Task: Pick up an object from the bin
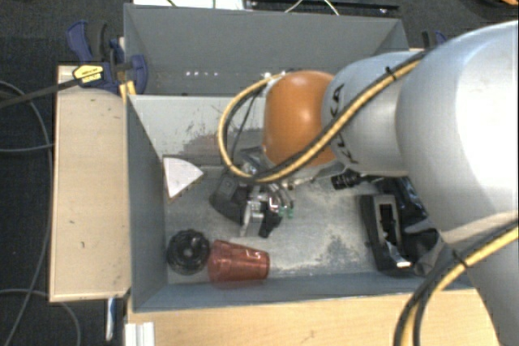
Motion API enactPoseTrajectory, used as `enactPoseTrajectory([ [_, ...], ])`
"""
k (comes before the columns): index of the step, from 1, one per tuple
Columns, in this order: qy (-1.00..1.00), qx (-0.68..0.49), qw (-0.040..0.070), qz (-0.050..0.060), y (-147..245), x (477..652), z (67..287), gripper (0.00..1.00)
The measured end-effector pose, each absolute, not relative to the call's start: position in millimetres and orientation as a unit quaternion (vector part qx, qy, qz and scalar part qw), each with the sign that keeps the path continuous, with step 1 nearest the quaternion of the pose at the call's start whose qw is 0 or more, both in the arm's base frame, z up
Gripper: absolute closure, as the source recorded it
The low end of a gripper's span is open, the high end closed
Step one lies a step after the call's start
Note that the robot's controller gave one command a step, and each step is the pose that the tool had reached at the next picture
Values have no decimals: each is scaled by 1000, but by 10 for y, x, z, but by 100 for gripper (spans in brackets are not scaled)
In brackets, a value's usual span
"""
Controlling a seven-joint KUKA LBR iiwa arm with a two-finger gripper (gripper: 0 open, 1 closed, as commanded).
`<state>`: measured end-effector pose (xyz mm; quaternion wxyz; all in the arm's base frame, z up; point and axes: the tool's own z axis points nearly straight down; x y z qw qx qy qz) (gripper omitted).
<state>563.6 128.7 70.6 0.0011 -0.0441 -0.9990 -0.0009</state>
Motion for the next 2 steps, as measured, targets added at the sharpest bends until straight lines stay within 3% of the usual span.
enactPoseTrajectory([
  [1,-995,-98,0,-1,1331,5454,709,0],
  [2,-999,-44,0,-1,1288,5647,720,100],
])
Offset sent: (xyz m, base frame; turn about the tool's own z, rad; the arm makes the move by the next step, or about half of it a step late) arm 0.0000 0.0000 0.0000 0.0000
